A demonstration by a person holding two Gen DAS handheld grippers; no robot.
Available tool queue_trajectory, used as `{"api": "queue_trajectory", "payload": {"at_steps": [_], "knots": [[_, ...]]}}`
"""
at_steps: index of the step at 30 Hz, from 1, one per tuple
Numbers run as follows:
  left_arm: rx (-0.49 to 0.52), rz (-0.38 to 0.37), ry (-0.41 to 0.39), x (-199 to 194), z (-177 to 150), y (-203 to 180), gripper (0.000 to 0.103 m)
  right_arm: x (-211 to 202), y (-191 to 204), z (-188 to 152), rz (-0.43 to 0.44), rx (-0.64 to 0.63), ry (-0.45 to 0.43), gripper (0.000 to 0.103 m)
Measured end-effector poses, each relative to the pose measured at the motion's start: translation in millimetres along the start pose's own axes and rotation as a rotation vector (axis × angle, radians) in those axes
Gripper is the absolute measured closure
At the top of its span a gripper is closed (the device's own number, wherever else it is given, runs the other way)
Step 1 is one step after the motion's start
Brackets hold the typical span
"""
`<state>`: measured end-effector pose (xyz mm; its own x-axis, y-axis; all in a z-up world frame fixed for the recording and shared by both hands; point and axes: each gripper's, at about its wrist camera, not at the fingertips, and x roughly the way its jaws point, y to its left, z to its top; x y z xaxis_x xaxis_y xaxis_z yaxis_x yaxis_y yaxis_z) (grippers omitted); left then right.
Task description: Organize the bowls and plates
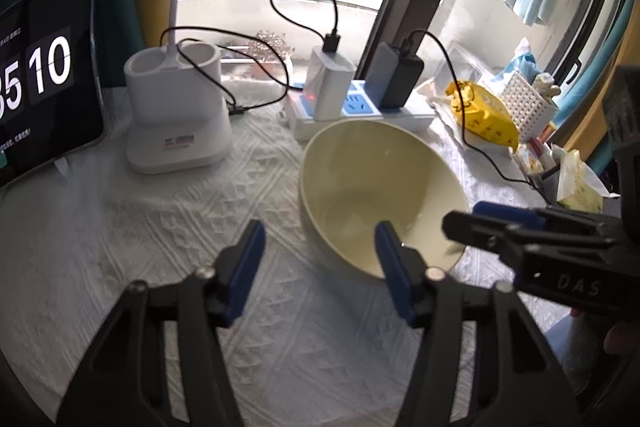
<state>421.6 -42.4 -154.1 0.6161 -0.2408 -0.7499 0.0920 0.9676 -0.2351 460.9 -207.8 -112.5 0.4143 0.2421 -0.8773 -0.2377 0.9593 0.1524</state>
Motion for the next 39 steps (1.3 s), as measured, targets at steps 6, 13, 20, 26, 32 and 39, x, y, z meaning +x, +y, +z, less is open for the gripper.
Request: {"api": "queue_trajectory", "payload": {"at_steps": [6, 13, 20, 26, 32, 39], "knots": [[0.026, -0.016, 0.005, 3, -1, -4, 0.061, 16, 1, 2, 0.034, 0.011, 0.068, 0.068], [0.053, -0.015, -0.001, 3, -1, -11, 0.065, 25, 2, 6, 0.027, 0.009, 0.087, 0.07], [0.063, -0.015, 0.006, 2, -3, -13, 0.065, 28, 5, 6, 0.005, -0.008, 0.083, 0.07], [0.068, -0.016, 0.001, -4, -5, -18, 0.065, 18, 9, 2, -0.009, -0.026, 0.054, 0.071], [0.079, -0.018, -0.013, -15, -5, -26, 0.065, 3, 8, -2, -0.007, -0.023, 0.032, 0.071], [0.08, -0.014, -0.031, -31, -6, -34, 0.065, -15, 11, -6, -0.007, -0.029, 0.005, 0.071]]}}
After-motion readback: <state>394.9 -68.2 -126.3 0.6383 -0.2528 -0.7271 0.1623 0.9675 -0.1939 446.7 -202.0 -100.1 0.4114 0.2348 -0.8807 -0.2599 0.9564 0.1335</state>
